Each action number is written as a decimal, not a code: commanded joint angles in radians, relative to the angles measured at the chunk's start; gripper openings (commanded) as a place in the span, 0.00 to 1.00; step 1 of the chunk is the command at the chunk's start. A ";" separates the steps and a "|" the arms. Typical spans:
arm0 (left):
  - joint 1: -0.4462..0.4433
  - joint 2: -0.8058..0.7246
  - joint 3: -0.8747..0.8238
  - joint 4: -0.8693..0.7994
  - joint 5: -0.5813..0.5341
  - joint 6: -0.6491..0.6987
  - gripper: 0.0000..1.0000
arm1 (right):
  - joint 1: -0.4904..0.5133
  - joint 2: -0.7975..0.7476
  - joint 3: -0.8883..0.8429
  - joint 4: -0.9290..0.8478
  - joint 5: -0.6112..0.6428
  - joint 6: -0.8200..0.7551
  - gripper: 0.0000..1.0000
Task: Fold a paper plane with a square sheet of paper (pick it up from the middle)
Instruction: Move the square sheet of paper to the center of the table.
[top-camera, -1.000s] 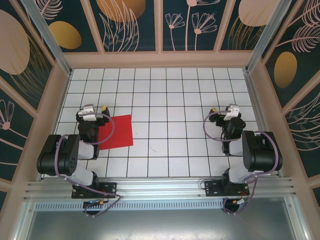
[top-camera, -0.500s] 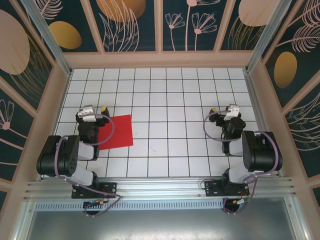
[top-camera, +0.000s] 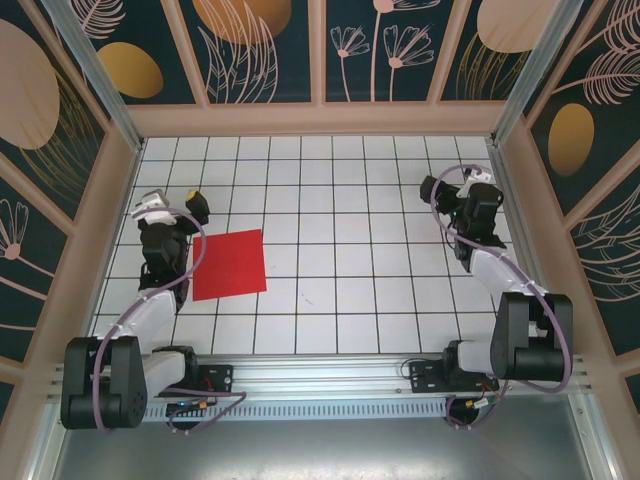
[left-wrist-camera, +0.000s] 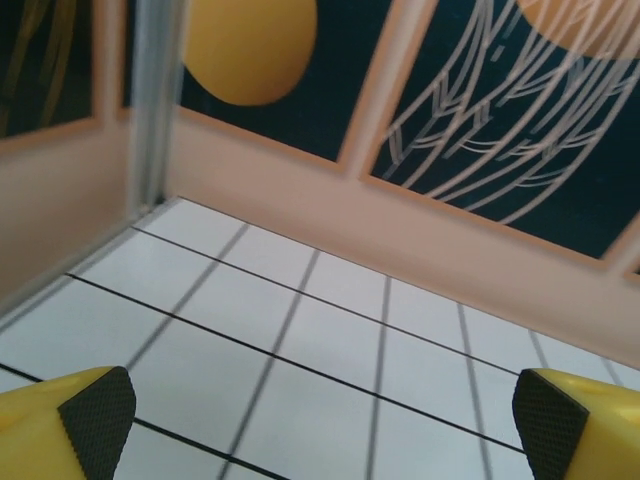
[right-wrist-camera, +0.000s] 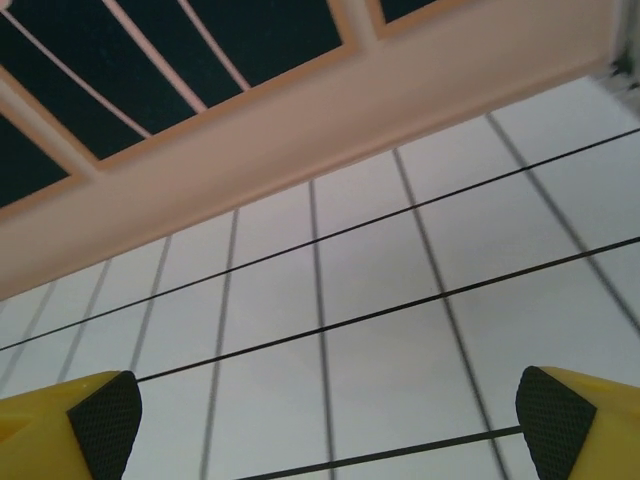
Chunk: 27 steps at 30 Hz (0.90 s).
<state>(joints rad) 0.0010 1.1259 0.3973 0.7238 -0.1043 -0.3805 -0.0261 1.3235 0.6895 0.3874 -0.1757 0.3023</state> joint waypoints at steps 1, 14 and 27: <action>0.004 0.022 0.060 -0.269 0.292 -0.206 0.98 | 0.014 0.044 0.009 -0.209 -0.304 0.191 0.99; -0.165 0.089 0.160 -0.891 0.325 -0.247 0.95 | 0.389 0.127 0.091 -0.336 -0.122 0.204 0.99; -0.268 0.199 0.233 -0.975 0.244 -0.215 0.92 | 0.517 0.234 0.199 -0.376 -0.065 0.215 0.99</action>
<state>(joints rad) -0.2577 1.2842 0.5800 -0.2180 0.1814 -0.6182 0.4744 1.5414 0.8524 0.0441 -0.2653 0.5053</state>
